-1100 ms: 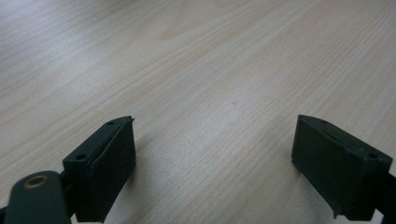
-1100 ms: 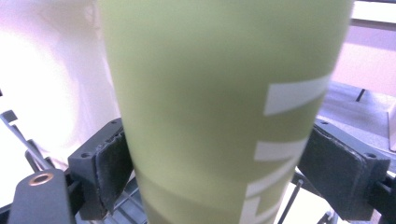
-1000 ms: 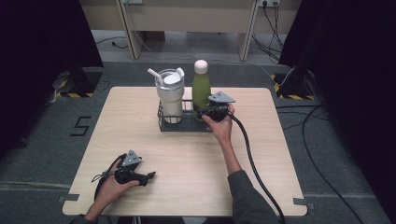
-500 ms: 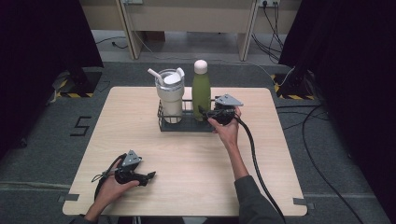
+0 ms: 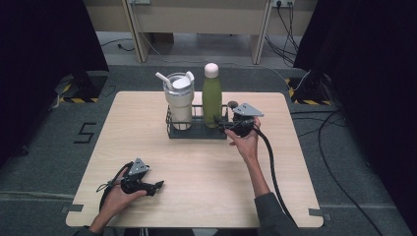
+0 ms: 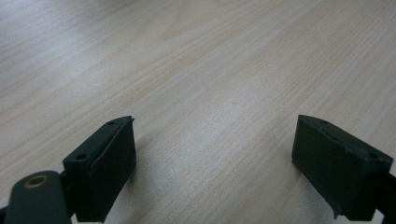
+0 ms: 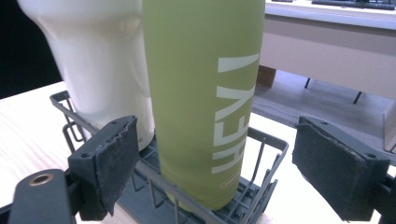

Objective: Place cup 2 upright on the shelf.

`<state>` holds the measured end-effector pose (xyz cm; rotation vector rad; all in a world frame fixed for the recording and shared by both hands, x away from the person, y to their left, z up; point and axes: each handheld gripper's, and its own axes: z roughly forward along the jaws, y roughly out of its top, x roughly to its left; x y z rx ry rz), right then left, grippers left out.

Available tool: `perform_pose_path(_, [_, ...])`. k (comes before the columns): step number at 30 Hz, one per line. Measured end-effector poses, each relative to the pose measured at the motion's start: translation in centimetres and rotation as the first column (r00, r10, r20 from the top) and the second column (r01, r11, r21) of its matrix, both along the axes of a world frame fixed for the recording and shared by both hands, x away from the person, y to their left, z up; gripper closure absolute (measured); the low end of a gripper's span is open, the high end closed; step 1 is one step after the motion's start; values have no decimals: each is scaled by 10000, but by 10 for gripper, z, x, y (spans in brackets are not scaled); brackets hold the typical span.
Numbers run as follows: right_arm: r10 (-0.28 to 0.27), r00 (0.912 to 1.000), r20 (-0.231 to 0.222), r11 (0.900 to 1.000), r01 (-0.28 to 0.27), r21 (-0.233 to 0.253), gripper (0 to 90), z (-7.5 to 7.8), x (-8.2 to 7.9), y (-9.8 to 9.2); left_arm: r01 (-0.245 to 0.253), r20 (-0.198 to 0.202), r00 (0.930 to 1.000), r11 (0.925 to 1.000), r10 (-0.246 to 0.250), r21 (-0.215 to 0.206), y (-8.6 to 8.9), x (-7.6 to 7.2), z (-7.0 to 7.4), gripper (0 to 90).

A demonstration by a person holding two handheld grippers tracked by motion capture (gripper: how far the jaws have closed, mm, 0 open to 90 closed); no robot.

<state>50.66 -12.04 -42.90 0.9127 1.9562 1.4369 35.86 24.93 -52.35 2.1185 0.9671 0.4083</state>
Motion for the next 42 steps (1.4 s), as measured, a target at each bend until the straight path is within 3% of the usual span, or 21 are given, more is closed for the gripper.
perform_pose_path(27, [115, 9999, -108, 9998, -113, 145, 151, -8, -39, -27, -6, 8, 10000, 10000, 6, -5, 0, 0, 0, 129])
perform_pose_path(32, [94, 9999, -68, 9999, -94, -54, 151, -10, -46, -29, -4, 6, 10000, 10000, 4, -5, 0, 0, 0, 129])
perform_pose_path(42, [12, 9991, -424, 9996, -25, -293, 151, -23, -65, -44, -14, 5, 10000, 10000, 14, 12, 0, 0, 0, 128])
